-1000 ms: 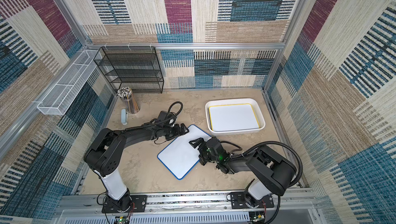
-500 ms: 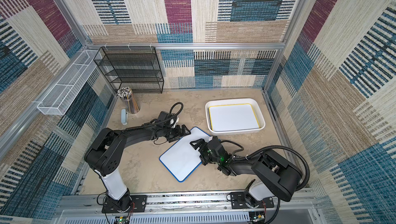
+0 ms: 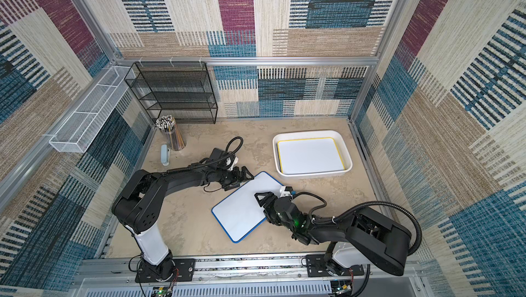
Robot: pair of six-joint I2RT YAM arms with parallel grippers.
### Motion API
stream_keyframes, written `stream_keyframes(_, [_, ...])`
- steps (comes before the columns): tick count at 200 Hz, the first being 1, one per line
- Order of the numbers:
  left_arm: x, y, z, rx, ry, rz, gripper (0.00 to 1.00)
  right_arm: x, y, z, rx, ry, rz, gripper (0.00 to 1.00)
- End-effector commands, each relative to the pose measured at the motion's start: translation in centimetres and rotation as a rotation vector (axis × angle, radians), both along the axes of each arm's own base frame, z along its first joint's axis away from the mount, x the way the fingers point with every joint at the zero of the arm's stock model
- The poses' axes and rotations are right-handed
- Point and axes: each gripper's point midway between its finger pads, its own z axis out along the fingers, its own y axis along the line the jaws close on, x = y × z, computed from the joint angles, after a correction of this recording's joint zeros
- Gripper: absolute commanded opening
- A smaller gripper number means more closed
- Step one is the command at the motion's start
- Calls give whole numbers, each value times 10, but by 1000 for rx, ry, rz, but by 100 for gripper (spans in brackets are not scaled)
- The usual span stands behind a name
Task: Put the whiteboard into the storage box
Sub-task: Pick up the whiteboard at the center of the board.
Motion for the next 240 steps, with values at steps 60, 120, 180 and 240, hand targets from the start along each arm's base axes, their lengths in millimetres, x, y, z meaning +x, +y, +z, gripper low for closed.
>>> stream_keyframes(60, [-63,47,-46,230,322,70,97,8,-24,15,28,-33,-182,53])
stream_keyframes(120, [-62,46,-45,227,321,72,97,8,-26,8,-21,-6,-196,36])
stream_keyframes(180, [-59,48,-43,222,316,78,97,7,-24,11,-45,-16,-192,28])
stream_keyframes(240, [-48,56,-33,203,291,113,97,7,-22,20,-61,-43,-184,23])
